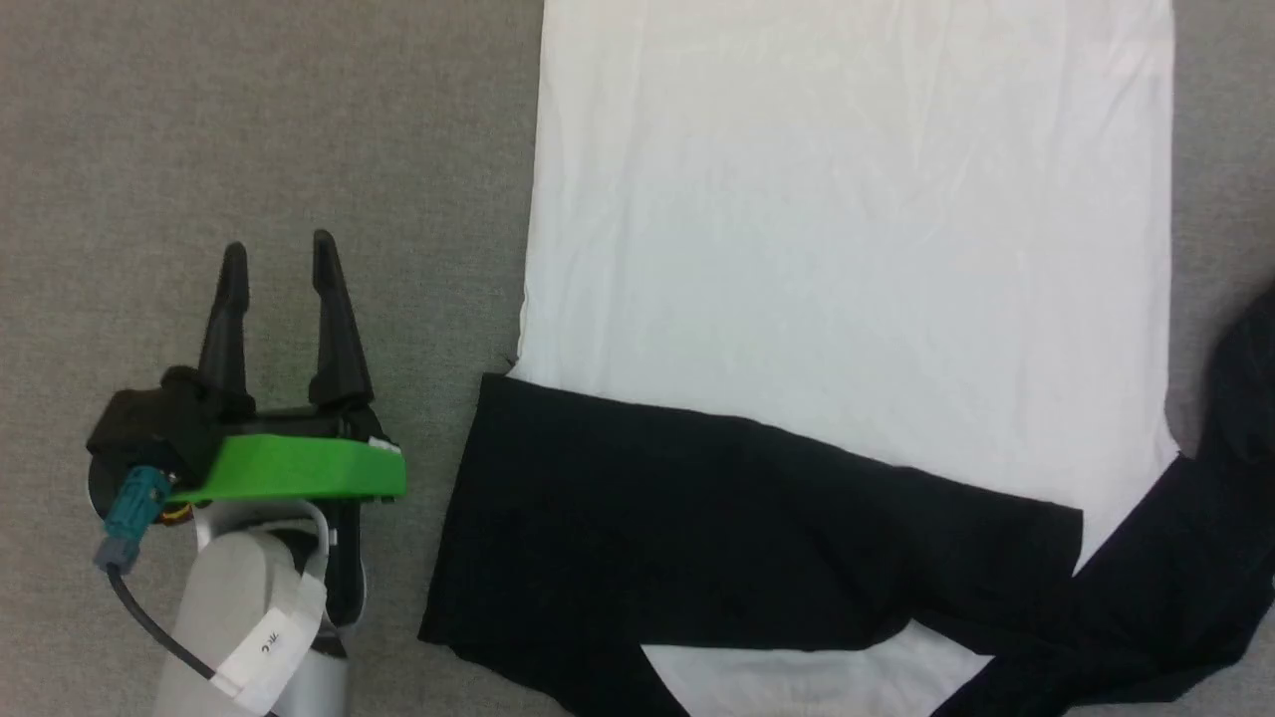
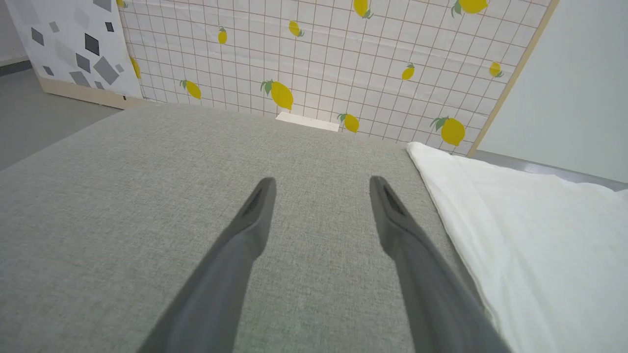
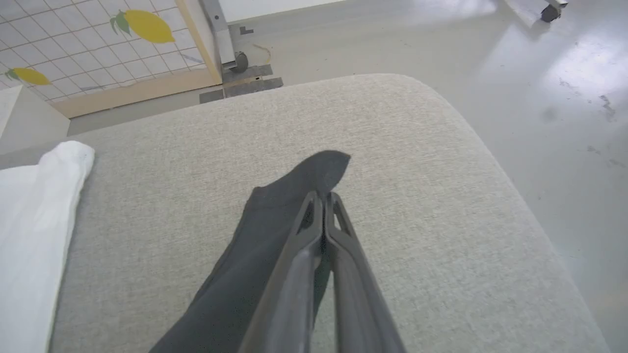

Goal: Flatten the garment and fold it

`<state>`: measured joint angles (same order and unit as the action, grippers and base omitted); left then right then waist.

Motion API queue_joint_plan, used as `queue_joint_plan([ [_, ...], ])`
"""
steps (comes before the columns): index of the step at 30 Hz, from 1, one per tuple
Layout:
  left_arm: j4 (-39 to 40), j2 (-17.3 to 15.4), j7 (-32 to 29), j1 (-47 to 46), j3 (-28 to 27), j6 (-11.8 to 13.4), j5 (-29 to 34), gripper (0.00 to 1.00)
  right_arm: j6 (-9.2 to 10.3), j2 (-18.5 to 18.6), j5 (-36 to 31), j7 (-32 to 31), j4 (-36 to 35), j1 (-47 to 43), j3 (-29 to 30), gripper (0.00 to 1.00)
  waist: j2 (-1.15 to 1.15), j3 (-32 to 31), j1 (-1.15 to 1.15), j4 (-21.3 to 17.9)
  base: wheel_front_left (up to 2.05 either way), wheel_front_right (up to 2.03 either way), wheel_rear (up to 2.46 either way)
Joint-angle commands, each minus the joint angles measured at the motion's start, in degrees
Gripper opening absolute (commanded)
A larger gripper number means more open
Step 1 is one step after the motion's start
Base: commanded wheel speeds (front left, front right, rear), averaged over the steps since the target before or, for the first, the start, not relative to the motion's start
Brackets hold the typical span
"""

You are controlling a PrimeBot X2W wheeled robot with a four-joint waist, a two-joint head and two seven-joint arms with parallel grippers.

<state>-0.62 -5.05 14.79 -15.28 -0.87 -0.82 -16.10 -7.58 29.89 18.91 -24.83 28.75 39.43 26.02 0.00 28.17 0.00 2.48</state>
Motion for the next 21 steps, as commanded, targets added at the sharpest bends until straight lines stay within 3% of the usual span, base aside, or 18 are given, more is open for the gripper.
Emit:
queue_joint_plan([
  [1, -0.51, 0.34, 0.20, 1.03, 0.05, -0.56, 0.41, 1.00, 0.09, 0.52, -0.63, 0.78, -0.55, -2.46, 1.13, 0.00, 0.00, -4.70, 0.00, -1.09, 0.00, 0.00, 0.00],
  [8, -2.21, 0.75, 0.20, 3.89, -0.35, -1.64, 1.06, 1.00, 0.09, -0.64, -1.68, 2.96, -5.02, -14.00, 8.82, 0.00, 0.00, -10.32, 0.00, -2.50, 0.00, 0.00, 0.00],
  [13, -2.46, 1.01, 0.20, 6.12, -0.44, -1.93, 1.09, 1.00, 0.09, -3.44, -4.82, 3.65, -10.66, -20.27, 14.36, 0.00, 0.00, -13.20, 0.00, -3.42, 0.00, 0.00, 0.00],
  [21, -2.79, 1.19, 0.20, 8.67, -0.88, -2.31, 0.75, 1.00, 0.09, -8.27, -5.53, 3.24, -22.78, -28.52, 18.43, 0.00, 0.00, -16.45, 0.00, -4.65, 0.00, 0.00, 0.00],
])
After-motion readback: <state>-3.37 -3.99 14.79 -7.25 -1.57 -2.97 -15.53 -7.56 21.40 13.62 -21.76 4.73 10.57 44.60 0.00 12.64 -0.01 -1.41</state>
